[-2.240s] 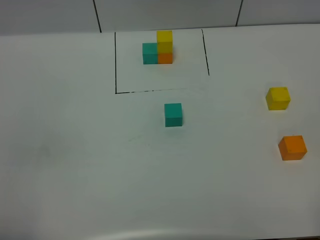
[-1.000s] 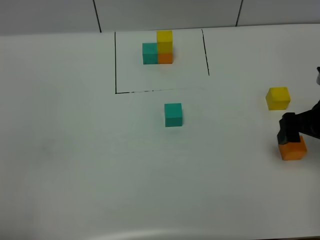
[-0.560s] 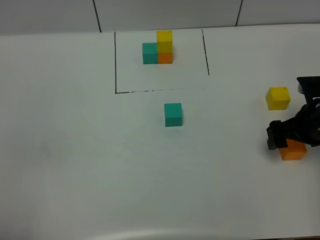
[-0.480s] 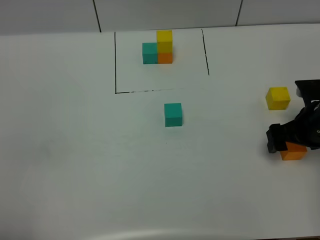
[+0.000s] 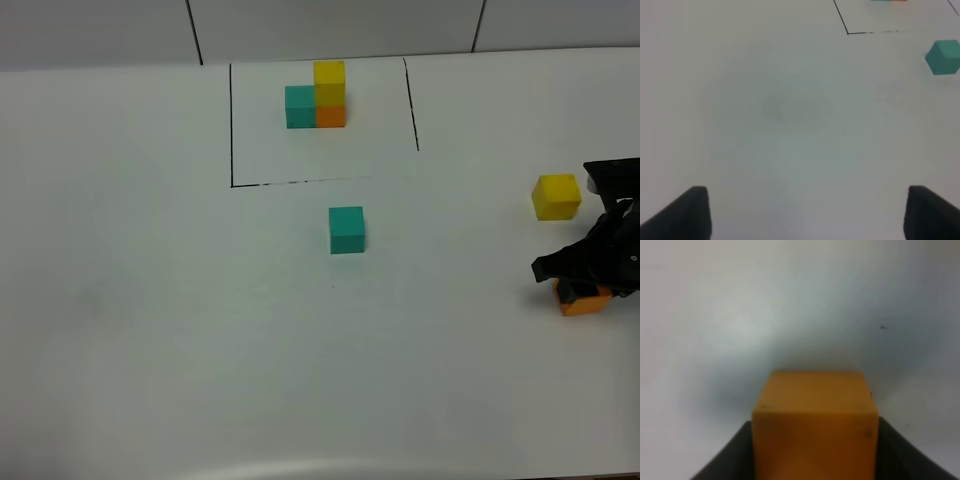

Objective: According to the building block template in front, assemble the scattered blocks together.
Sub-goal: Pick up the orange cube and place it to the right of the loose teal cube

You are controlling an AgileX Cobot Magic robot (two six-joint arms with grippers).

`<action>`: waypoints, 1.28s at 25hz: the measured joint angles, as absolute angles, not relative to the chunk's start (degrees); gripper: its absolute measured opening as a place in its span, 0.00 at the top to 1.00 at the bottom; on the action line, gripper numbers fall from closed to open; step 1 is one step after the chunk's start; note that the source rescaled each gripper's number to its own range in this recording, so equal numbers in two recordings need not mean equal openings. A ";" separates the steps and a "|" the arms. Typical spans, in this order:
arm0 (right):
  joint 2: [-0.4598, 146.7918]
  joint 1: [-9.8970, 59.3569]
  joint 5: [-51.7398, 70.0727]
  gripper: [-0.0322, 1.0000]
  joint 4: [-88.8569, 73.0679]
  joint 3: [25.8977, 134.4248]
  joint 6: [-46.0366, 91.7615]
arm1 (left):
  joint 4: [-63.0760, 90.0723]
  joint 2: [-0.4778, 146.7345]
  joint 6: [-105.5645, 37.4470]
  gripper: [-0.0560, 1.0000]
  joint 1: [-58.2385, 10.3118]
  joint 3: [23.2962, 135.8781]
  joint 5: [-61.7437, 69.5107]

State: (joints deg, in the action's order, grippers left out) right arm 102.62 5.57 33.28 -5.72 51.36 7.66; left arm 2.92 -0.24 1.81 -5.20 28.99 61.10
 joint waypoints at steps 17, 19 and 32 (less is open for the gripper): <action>113.10 26.07 55.95 0.96 2.39 86.06 46.79 | 2.92 -0.24 1.81 0.32 -5.20 28.99 61.10; 116.66 27.17 57.61 0.96 2.39 90.24 51.35 | 2.92 -0.24 1.81 0.32 -5.20 28.99 61.10; 129.74 29.44 60.71 0.97 -0.44 101.40 62.79 | 2.92 -0.24 1.81 0.32 -5.20 28.99 61.10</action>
